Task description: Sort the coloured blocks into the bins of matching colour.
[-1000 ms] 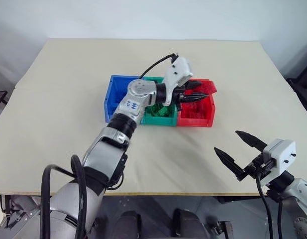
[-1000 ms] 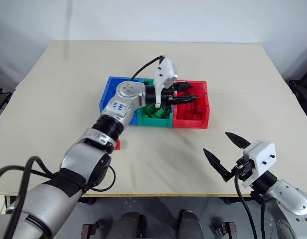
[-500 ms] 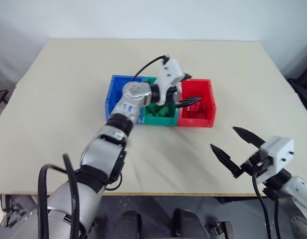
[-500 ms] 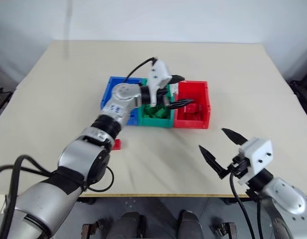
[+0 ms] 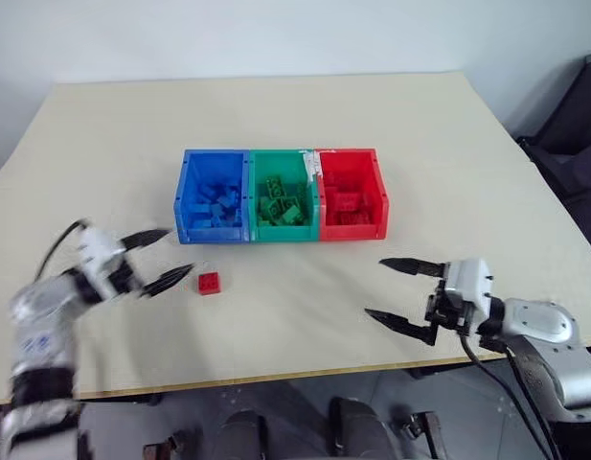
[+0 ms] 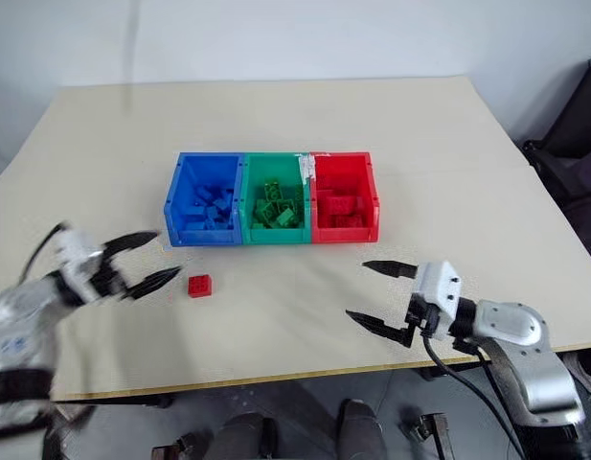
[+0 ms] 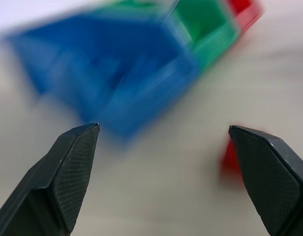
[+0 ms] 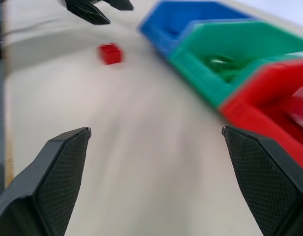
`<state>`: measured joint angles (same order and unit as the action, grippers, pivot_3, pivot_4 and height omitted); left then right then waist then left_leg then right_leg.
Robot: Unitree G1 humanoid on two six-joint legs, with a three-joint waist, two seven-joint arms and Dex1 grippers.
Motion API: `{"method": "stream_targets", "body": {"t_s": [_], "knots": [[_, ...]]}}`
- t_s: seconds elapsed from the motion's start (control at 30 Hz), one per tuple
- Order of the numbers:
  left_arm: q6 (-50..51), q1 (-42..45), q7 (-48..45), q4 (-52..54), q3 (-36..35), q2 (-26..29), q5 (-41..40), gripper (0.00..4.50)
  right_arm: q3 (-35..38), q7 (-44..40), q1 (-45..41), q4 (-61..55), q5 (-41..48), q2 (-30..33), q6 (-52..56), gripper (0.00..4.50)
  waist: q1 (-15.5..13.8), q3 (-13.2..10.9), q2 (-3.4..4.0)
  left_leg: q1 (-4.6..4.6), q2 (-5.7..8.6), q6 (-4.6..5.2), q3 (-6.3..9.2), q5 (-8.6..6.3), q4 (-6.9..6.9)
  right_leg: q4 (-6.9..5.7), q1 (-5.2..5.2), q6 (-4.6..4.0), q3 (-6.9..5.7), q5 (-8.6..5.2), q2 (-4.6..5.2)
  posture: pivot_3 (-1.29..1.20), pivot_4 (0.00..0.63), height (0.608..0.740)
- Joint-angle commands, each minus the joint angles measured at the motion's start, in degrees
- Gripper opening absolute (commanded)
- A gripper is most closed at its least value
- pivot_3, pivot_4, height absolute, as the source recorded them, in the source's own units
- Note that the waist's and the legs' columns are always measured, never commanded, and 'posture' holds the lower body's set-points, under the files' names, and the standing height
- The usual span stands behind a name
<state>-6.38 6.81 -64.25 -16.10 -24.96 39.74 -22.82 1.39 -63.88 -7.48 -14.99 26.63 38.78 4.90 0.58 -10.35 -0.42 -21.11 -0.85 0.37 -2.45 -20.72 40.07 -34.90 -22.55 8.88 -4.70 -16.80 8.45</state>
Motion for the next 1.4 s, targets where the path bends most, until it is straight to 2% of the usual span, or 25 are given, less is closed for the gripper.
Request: {"method": "stream_targets", "body": {"t_s": [0.03, 0.13, 0.27, 0.5, 0.67, 0.8, 0.93, 1.1, 1.17, 1.3, 1.4], "knots": [[-0.29, -4.88, -0.48, 3.16, -3.00, 2.12, -1.65, 4.48, -1.27, -2.37, -2.67, 1.68, -0.15, -0.59, -1.98, 4.50, -0.87, 0.01, -0.01, 0.02, 0.02, 0.01, 0.06, 0.00, 0.03, 0.01, 0.06, 0.02, 0.00, 0.02, 0.05, 0.00, 0.150, 0.740], [-0.05, -7.25, -0.50, 5.00, -2.49, 2.86, -1.74, 4.48, -2.03, -3.24, -4.53, 3.86, -0.71, -1.06, -2.54, 4.50, -2.00, 0.01, -0.01, 0.01, 0.06, 0.09, 0.14, 0.02, 0.06, 0.03, 0.11, -0.04, -0.03, 0.13, 0.14, 0.00, 0.150, 0.740], [1.50, -7.17, -0.02, 8.99, 0.51, 3.57, -0.47, 4.48, -2.03, -3.88, -4.84, 5.22, -0.89, -1.00, -3.10, 4.50, -1.90, 0.01, 0.00, -0.03, 0.15, 0.08, 0.14, 0.01, 0.04, 0.04, 0.07, -0.11, -0.06, 0.18, 0.11, 0.00, 0.150, 0.740], [12.92, 0.98, 4.09, 18.30, 14.19, 4.89, 5.12, 4.48, -0.04, -2.74, -1.48, 4.03, -1.44, 0.55, -3.10, 4.50, -1.75, 0.01, 0.01, -0.02, 0.14, 0.04, -0.43, 0.00, -0.01, 0.04, 0.02, -0.11, -0.09, 0.18, 0.02, 0.00, 0.150, 0.740], [18.92, 8.05, 5.09, 16.77, 22.56, 6.22, 11.06, 4.48, 1.63, -0.94, 2.42, 0.50, -1.25, 1.70, -1.82, 4.50, -1.70, 0.01, 0.02, -0.04, 0.11, 0.04, -0.56, 0.00, -0.04, 0.05, -0.03, -0.11, -0.07, 0.18, -0.04, 0.00, 0.150, 0.740], [18.50, 11.76, 4.94, 12.90, 26.71, 5.85, 14.44, 4.48, 2.66, 1.18, 4.76, -2.64, -0.92, 1.77, -0.55, 4.50, -1.51, 0.01, 0.02, -0.02, 0.06, 0.04, -0.64, 0.00, -0.05, 0.06, -0.05, -0.11, -0.04, 0.18, -0.07, 0.00, 0.150, 0.740], [18.10, 14.00, 2.73, 10.82, 28.46, 5.45, 14.10, 3.64, 3.82, 2.84, 7.08, -5.14, -1.03, 1.83, 0.31, 4.50, -1.73, 0.01, 0.02, -0.01, 0.06, 0.04, -0.64, 0.00, -0.03, 0.07, -0.04, -0.11, -0.02, 0.18, -0.08, 0.00, 0.150, 0.740], [16.59, 15.71, -0.11, 9.13, 28.83, 5.87, 13.65, 2.04, 5.15, 4.54, 8.73, -6.96, -0.96, 2.04, 1.24, 4.50, -1.88, 0.01, 0.02, 0.00, 0.07, 0.04, -0.66, 0.00, -0.02, 0.06, -0.04, -0.11, 0.02, 0.18, -0.07, 0.00, 0.150, 0.740], [16.56, 17.62, -0.97, 9.08, 27.71, 4.11, 11.02, 1.47, 5.63, 5.23, 9.53, -7.78, -1.10, 1.89, 1.66, 4.50, -1.93, 0.01, 0.02, 0.00, 0.06, 0.04, -0.66, 0.00, -0.01, 0.05, -0.04, -0.11, 0.02, 0.18, -0.08, 0.00, 0.150, 0.740], [19.01, 20.90, -2.61, 11.62, 25.70, 0.47, 4.64, 1.47, 6.57, 6.83, 10.96, -9.46, -1.03, 1.81, 2.39, 4.50, -2.11, 0.01, 0.02, -0.08, 0.10, 0.05, -0.59, 0.00, 0.03, 0.05, -0.04, -0.11, 0.01, 0.18, -0.07, 0.00, 0.150, 0.740], [21.82, 29.01, -2.48, 12.65, 27.32, -5.01, 1.40, 1.47, 10.29, 12.38, 13.96, -12.72, -0.32, -0.24, 3.99, 4.50, -2.58, 0.00, 0.00, -0.12, 0.12, 0.06, -0.55, 0.00, 0.04, 0.05, -0.04, -0.10, 0.00, 0.18, -0.07, 0.00, 0.150, 0.740]]}}
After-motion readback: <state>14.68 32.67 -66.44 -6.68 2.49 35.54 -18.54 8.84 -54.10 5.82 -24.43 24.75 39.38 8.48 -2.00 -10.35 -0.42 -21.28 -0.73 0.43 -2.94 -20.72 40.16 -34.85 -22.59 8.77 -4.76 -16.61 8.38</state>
